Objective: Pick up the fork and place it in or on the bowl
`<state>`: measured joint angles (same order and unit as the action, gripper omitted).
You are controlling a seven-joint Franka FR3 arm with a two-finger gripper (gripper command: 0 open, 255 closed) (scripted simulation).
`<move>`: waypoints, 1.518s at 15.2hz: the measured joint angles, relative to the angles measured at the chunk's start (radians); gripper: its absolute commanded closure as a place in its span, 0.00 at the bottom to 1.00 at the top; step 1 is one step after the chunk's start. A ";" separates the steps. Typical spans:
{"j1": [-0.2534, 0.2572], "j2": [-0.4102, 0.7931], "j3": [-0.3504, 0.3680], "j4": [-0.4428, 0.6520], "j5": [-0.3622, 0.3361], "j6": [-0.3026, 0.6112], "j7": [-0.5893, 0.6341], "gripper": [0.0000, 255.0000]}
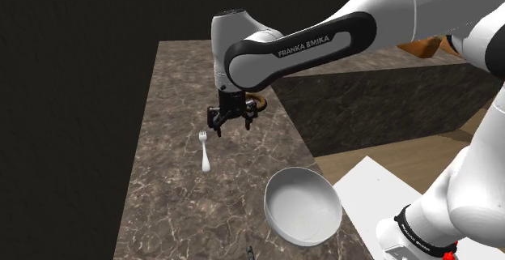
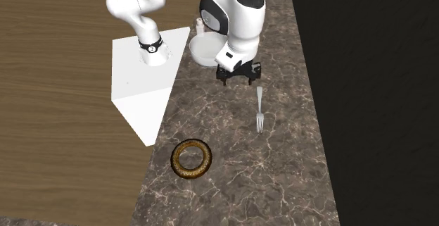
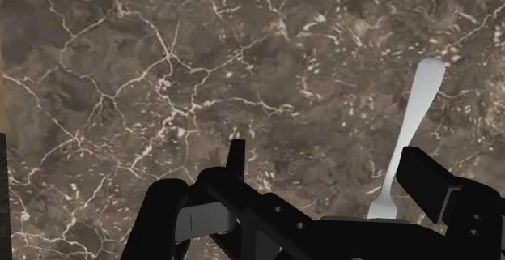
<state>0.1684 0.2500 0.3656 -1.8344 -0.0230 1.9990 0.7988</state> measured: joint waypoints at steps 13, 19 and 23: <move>0.115 0.376 -0.021 0.377 -0.060 -0.026 0.157 0.00; 0.121 0.394 -0.023 0.359 -0.065 0.010 0.162 0.00; 0.121 0.394 -0.024 0.359 -0.065 0.011 0.162 1.00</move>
<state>0.2892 0.6443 0.3421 -1.4757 -0.0884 2.0100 0.9609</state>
